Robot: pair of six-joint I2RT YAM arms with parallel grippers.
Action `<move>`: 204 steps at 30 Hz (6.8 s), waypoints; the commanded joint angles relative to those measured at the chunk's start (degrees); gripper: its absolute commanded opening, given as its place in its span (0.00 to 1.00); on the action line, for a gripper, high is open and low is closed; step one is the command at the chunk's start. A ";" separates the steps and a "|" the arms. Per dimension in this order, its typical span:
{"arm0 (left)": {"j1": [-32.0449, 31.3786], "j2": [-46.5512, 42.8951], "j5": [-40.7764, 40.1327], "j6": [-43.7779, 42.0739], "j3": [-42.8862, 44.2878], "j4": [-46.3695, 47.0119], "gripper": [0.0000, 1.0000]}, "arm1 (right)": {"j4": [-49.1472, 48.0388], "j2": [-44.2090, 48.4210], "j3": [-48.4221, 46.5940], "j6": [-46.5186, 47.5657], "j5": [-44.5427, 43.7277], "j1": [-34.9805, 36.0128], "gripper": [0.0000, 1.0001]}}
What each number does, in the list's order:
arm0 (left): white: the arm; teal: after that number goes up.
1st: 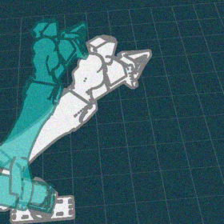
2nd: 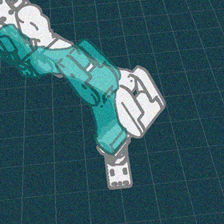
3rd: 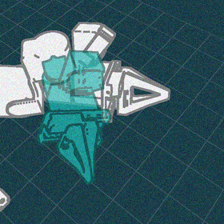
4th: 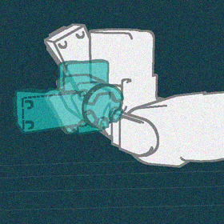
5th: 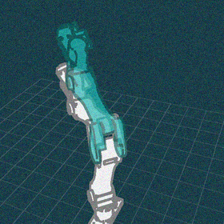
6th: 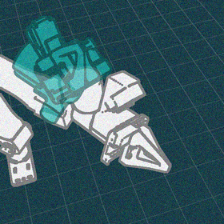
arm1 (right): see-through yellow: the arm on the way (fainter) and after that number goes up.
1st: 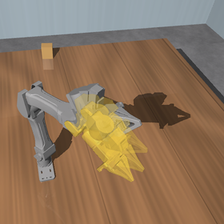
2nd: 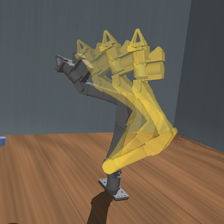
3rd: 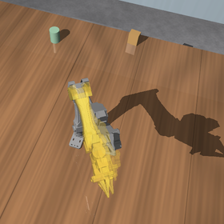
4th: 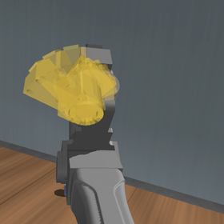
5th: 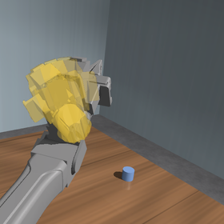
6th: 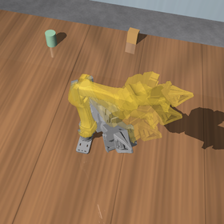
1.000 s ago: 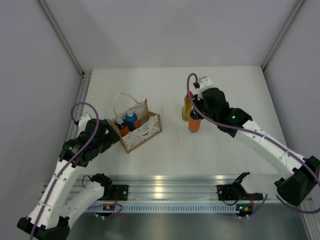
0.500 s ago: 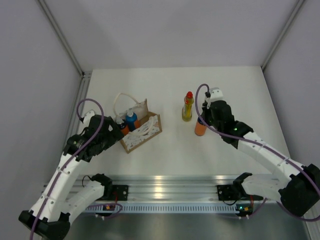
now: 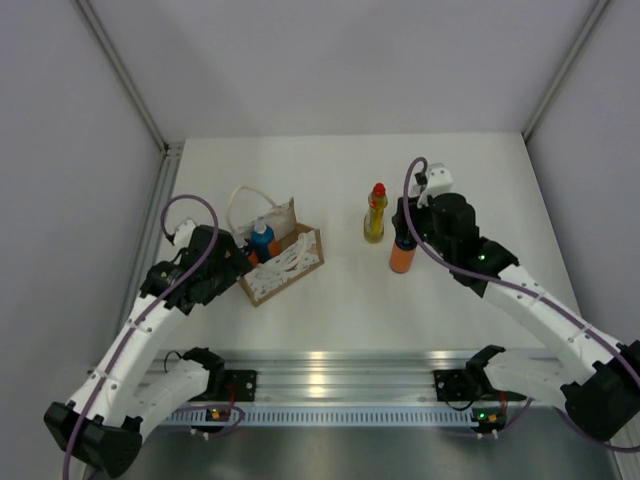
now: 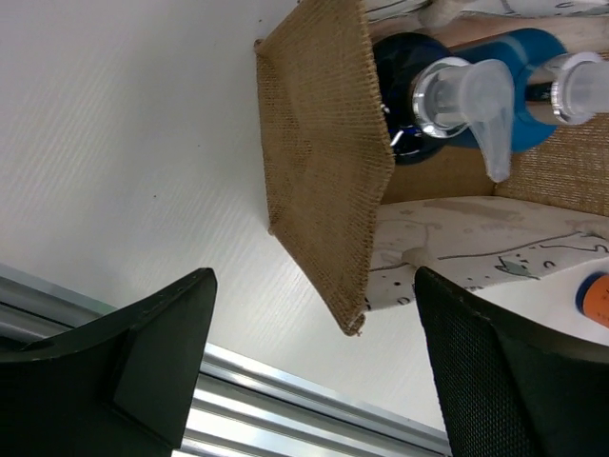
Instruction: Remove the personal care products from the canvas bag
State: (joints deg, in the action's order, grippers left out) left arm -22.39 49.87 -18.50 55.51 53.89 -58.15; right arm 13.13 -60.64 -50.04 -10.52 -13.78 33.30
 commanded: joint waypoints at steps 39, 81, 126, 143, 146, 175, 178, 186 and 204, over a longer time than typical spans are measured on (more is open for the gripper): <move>-0.02 -5.92 1.71 9.80 -14.78 11.75 0.00 | 9.29 -53.70 -59.56 10.08 22.48 22.86 0.58; -0.02 -5.04 3.12 9.01 -15.39 11.83 0.00 | 8.23 -60.82 -62.63 18.52 24.42 22.86 0.36; -0.02 -5.04 3.38 8.92 -16.01 11.83 0.00 | 5.86 -55.73 -61.40 15.80 25.38 21.46 0.37; -0.02 -4.43 3.30 9.27 -16.18 11.83 0.00 | 5.86 -55.99 -59.47 16.24 25.82 21.46 0.20; -0.02 -4.43 3.21 9.27 -16.10 11.92 0.00 | 5.86 -55.99 -59.47 16.24 26.17 21.37 0.13; -0.02 -4.07 2.59 10.50 -16.01 12.01 0.00 | 9.10 -48.17 -64.91 16.32 21.60 22.25 0.00; -0.02 -3.99 2.51 10.50 -16.01 12.10 0.00 | 9.55 -46.68 -65.27 16.24 20.73 22.42 0.00; -0.02 -3.81 2.51 10.59 -16.10 12.18 0.00 | 12.80 -42.55 -67.29 15.36 18.97 22.42 0.00; -0.02 -3.90 3.12 9.97 -15.92 12.10 0.00 | 18.95 -30.51 -66.60 12.28 9.57 20.32 0.00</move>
State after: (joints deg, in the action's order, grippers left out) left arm -22.44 44.91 -16.08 65.91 39.59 -44.93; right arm 35.22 -97.03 -113.80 2.68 -0.23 54.92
